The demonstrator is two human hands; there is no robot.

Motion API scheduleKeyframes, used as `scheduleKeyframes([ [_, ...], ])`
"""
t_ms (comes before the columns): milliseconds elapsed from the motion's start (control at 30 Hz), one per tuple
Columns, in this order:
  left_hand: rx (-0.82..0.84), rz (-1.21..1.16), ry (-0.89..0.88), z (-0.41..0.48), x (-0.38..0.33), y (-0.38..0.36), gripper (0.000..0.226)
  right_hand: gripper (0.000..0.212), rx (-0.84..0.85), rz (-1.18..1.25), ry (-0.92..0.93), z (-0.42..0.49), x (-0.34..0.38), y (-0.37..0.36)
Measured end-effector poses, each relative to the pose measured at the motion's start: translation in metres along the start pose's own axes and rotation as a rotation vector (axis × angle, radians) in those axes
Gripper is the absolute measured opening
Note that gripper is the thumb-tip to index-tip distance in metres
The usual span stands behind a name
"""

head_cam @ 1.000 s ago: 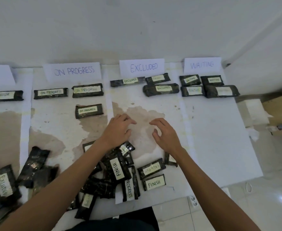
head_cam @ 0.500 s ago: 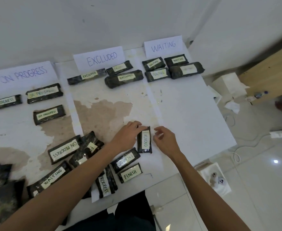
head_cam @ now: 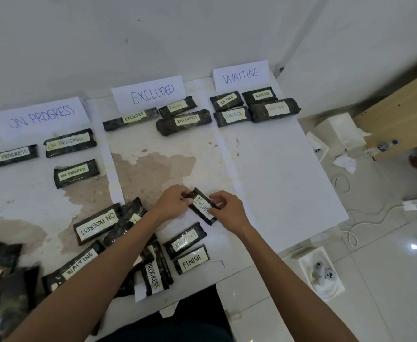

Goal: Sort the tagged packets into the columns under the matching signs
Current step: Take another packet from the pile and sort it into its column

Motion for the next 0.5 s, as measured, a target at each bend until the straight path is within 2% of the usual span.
scheduleKeyframes([
  [67, -0.03, -0.088, 0.056, -0.006, 0.004, 0.011, 0.009, 0.041, 0.0, -0.131, 0.118, 0.002, 0.017, -0.002],
  [167, -0.089, -0.271, 0.151, -0.016, 0.009, 0.027, 0.009, 0.06, -0.01, -0.61, 0.342, 0.007, 0.045, -0.013],
  [233, -0.122, -0.398, 0.201, -0.022, 0.013, 0.036, 0.011, 0.064, -0.034, -0.787, 0.433, 0.012, 0.064, -0.02],
  [367, -0.228, -0.511, 0.227, -0.029, 0.024, 0.059, 0.012, 0.065, -0.044, -0.942, 0.585, 0.025, 0.096, -0.036],
  [500, -0.446, -0.418, 0.171, -0.034, 0.036, 0.096, 0.014, 0.066, -0.044, -0.967, 0.704, 0.043, 0.128, -0.051],
])
Point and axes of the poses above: each hand's wrist, its own z-axis towards the middle knuckle, its own y-axis out of the back of the hand, x = y × z, the point moved 4 cm from there along z, towards the middle knuckle, and after that the axes turned 4 degrees about -z, right-handed, at the moved point
